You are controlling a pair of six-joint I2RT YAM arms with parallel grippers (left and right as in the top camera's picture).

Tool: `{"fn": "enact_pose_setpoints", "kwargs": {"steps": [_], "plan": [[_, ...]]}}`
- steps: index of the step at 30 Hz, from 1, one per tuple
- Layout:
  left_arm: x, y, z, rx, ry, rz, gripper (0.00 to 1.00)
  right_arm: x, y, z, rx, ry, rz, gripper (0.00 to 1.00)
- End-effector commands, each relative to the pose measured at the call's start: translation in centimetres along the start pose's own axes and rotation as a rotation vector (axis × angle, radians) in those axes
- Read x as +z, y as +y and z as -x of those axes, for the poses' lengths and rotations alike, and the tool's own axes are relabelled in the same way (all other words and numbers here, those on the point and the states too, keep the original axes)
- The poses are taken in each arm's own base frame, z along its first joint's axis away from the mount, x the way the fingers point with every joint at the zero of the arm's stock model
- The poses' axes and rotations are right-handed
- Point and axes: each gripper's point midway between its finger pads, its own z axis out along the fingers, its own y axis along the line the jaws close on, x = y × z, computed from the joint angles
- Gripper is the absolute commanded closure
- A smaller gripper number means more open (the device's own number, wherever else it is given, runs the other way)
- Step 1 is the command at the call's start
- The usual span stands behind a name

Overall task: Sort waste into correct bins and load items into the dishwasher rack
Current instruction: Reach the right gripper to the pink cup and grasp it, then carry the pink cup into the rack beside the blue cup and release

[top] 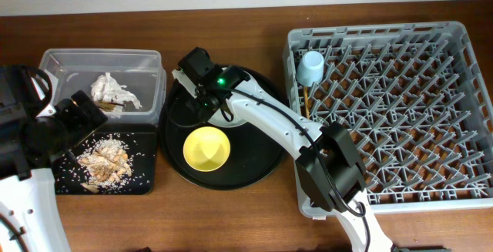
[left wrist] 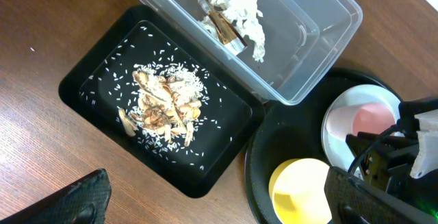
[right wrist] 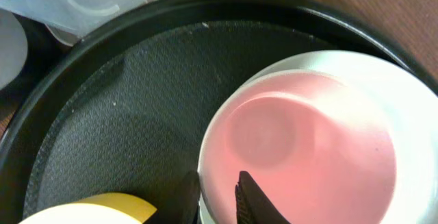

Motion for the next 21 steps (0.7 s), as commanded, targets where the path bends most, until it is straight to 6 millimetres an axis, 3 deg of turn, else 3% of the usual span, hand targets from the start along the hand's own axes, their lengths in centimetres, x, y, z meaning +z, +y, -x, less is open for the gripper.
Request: {"fn": "enact_pose_setpoints", "kwargs": {"steps": [1,5,7,9,11,12,13,16,21], "plan": [[-0.1,0.0,0.3,-0.011,-0.007,-0.002,0.01,0.8,-0.4,-1.0,0.003,0.038,-0.007,0.83],[-0.1,0.0,0.3,-0.011,-0.008,-0.003,0.01,0.7,-0.4,-1.0,0.004,0.040,-0.007,0.92],[-0.1,0.0,0.3,-0.011,-0.008,-0.003,0.01,-0.3,-0.6,-0.8,0.008,0.038,-0.008,0.96],[-0.1,0.0,0.3,-0.011,-0.007,-0.002,0.01,-3.8,-0.9,0.5,0.017,0.003,-0.004,0.96],[-0.1,0.0,0.3,-0.011,-0.008,-0.003,0.01,-8.8,-1.1,1.7,0.028,-0.058,0.014,0.96],[-0.1,0.0,0.3,-0.011,-0.007,-0.002,0.01,-12.5,-1.5,2.0,0.043,-0.097,0.029,0.96],[-0.1,0.0,0.3,-0.011,-0.007,-0.002,0.01,-14.8,-2.0,1.7,0.058,-0.114,0.040,0.96],[-0.1,0.0,0.3,-0.011,-0.007,-0.002,0.01,-21.5,-4.5,-0.9,0.165,-0.134,0.128,0.96],[-0.1,0.0,0.3,-0.011,-0.007,-0.002,0.01,-26.5,-7.7,-5.9,0.317,-0.169,0.496,0.96]]}}
